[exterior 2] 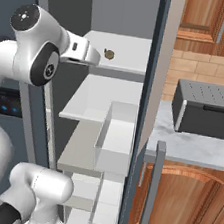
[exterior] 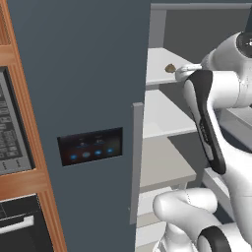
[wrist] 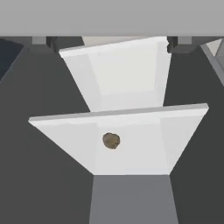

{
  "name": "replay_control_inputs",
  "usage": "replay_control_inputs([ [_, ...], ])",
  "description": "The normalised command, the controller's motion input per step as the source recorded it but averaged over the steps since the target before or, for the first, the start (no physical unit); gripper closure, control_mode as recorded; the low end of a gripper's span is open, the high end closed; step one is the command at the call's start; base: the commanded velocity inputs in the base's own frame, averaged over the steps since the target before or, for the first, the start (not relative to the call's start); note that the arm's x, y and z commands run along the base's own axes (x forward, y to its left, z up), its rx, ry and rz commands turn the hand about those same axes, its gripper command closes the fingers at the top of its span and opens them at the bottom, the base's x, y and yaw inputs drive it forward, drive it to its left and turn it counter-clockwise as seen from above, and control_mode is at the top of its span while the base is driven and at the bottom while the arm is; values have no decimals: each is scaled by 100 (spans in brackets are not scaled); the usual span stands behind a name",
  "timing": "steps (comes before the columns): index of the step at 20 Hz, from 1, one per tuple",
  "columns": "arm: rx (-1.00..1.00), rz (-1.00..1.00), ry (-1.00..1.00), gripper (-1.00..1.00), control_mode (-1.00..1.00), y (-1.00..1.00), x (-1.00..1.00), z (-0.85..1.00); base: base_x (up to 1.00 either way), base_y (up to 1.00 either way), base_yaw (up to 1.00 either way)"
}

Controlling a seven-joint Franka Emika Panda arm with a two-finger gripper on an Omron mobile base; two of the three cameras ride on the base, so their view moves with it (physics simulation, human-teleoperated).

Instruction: Grab the onion and garlic from the fridge, place them in the blender, close the lid, and turn on the blender to create a marinade.

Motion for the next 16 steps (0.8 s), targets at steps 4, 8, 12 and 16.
replay_control_inputs([
  [4,0,0,8,-100,-100,0,88,-8,0,0,0],
  [8,0,0,9,-100,-100,0,84,-13,0,0,0],
  [12,0,0,4,-100,-100,-8,69,-25,0,0,0],
  [16,0,0,4,-100,-100,-8,66,-16,0,0,0],
])
